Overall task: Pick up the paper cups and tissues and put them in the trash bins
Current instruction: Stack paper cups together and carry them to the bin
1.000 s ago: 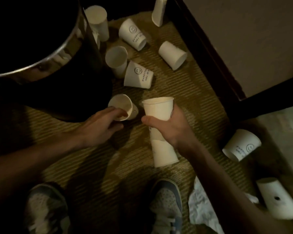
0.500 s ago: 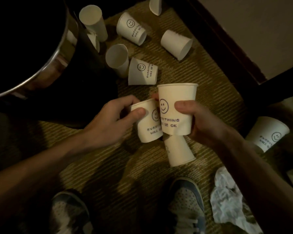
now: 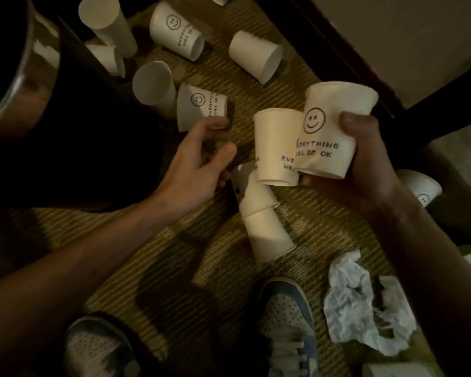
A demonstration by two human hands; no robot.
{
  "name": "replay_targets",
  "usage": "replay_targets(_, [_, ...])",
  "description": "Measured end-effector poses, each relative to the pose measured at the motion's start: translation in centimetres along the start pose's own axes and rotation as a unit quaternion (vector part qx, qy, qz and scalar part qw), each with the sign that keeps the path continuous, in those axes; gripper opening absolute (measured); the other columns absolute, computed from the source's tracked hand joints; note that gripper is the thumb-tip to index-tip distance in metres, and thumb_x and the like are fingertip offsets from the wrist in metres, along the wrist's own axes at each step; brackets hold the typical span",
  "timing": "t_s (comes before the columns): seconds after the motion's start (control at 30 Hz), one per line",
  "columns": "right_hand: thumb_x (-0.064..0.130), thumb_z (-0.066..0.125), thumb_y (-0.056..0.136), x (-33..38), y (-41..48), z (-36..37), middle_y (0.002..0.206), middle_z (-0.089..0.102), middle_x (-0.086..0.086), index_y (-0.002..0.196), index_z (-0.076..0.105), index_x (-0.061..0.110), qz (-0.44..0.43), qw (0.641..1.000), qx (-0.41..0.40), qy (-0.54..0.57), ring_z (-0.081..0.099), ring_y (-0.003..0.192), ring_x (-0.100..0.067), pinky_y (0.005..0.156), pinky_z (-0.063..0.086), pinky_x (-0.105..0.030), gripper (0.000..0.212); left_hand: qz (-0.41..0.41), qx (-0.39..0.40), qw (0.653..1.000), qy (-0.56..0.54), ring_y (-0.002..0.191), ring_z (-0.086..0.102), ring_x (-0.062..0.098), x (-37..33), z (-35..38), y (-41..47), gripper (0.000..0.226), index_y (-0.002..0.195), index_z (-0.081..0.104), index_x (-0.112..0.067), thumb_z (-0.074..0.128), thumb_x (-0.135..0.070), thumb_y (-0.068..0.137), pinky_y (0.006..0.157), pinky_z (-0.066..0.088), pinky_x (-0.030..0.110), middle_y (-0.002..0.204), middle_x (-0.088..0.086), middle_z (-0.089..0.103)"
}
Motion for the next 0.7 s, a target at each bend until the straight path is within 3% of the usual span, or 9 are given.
replay_targets(0.13, [0.055, 0.083, 0.053, -0.7, -1.0, -1.8, 0.098, 0.071, -0.004, 0.103, 0.071, 0.022, 0.005, 1.000, -0.025, -0.015, 0.068, 0.087, -0.023, 0.063, 0.054, -0.034, 0.062, -0.124, 0.053, 0.980, 0.145, 0.102, 0.057, 0.009, 4.2, 1.6, 0.3, 0.059, 0.138, 0.037, -0.044, 0.059, -0.061, 0.086, 0.085, 0.050, 0.033, 0.131, -0.012, 0.050])
replay_targets(0.23, [0.057, 0.080, 0.057, -1.8, -1.6, -2.6, 0.099, 0.070, -0.004, 0.099, 0.074, 0.026, 0.015, 0.999, -0.035, -0.028, 0.065, 0.087, -0.025, 0.060, 0.051, -0.033, 0.053, -0.182, 0.075, 0.961, 0.194, 0.114, 0.049, 0.012, 5.6, 2.5, 0.5, 0.079, 0.137, 0.040, -0.044, 0.058, -0.081, 0.070, 0.095, 0.040, 0.031, 0.130, -0.007, 0.046])
replay_targets(0.3, [0.055, 0.079, 0.060, -2.8, -2.0, -3.0, 0.108, 0.071, -0.006, 0.101, 0.076, 0.026, 0.032, 0.999, -0.037, 0.014, 0.067, 0.101, -0.029, 0.073, 0.056, -0.040, 0.051, -0.198, 0.079, 0.959, 0.187, 0.110, 0.055, 0.012, 5.5, 3.1, 0.6, 0.080, 0.126, 0.049, -0.042, 0.058, -0.086, 0.060, 0.087, 0.049, 0.030, 0.121, -0.008, 0.053])
replay_targets(0.33, [0.052, 0.079, 0.062, -3.2, -2.2, -3.2, 0.113, 0.070, -0.007, 0.104, 0.076, 0.024, 0.039, 0.998, -0.033, 0.045, 0.066, 0.108, -0.029, 0.080, 0.056, -0.045, 0.050, -0.211, 0.080, 0.959, 0.171, 0.103, 0.059, 0.011, 5.3, 3.5, 0.6, 0.078, 0.117, 0.051, -0.041, 0.058, -0.088, 0.055, 0.074, 0.053, 0.027, 0.113, -0.011, 0.056])
replay_targets(0.4, [0.048, 0.077, 0.067, -3.9, -2.5, -3.2, 0.120, 0.068, -0.010, 0.108, 0.075, 0.021, 0.049, 0.995, -0.018, 0.089, 0.063, 0.115, -0.029, 0.085, 0.053, -0.048, 0.050, -0.236, 0.079, 0.960, 0.131, 0.088, 0.063, 0.009, 4.7, 4.1, 0.4, 0.072, 0.105, 0.048, -0.042, 0.060, -0.086, 0.050, 0.052, 0.052, 0.023, 0.101, -0.014, 0.058])
replay_targets(0.43, [0.047, 0.075, 0.070, -4.1, -2.6, -3.1, 0.122, 0.067, -0.011, 0.110, 0.074, 0.019, 0.051, 0.994, -0.009, 0.097, 0.061, 0.117, -0.030, 0.088, 0.052, -0.049, 0.049, -0.242, 0.076, 0.961, 0.112, 0.085, 0.064, 0.009, 4.6, 4.3, 0.3, 0.071, 0.102, 0.047, -0.041, 0.063, -0.084, 0.048, 0.050, 0.052, 0.023, 0.100, -0.013, 0.059])
replay_targets(0.53, [0.047, 0.074, 0.071, -4.6, -2.8, -3.0, 0.131, 0.060, -0.017, 0.119, 0.067, 0.015, 0.053, 0.991, -0.001, 0.120, 0.054, 0.125, -0.036, 0.095, 0.047, -0.054, 0.058, -0.242, 0.059, 0.966, 0.070, 0.087, 0.065, 0.011, 4.5, 4.5, 0.3, 0.066, 0.097, 0.050, -0.036, 0.070, -0.074, 0.047, 0.060, 0.051, 0.028, 0.101, -0.006, 0.062])
replay_targets(0.7, [0.046, 0.079, 0.066, -4.7, -2.5, -2.4, 0.137, 0.054, -0.021, 0.125, 0.060, 0.010, 0.044, 0.990, 0.009, 0.133, 0.047, 0.131, -0.040, 0.104, 0.039, -0.060, 0.071, -0.198, 0.035, 0.979, 0.026, 0.087, 0.064, 0.003, 3.9, 4.1, 0.4, 0.038, 0.099, 0.048, -0.042, 0.076, -0.048, 0.074, 0.060, 0.049, 0.020, 0.104, -0.010, 0.061])
Point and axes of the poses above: each hand's wrist, its own y-axis towards the middle knuckle, its own z-axis out of the palm, x = y × z, the point moved 4 cm from there along y, towards the middle knuckle
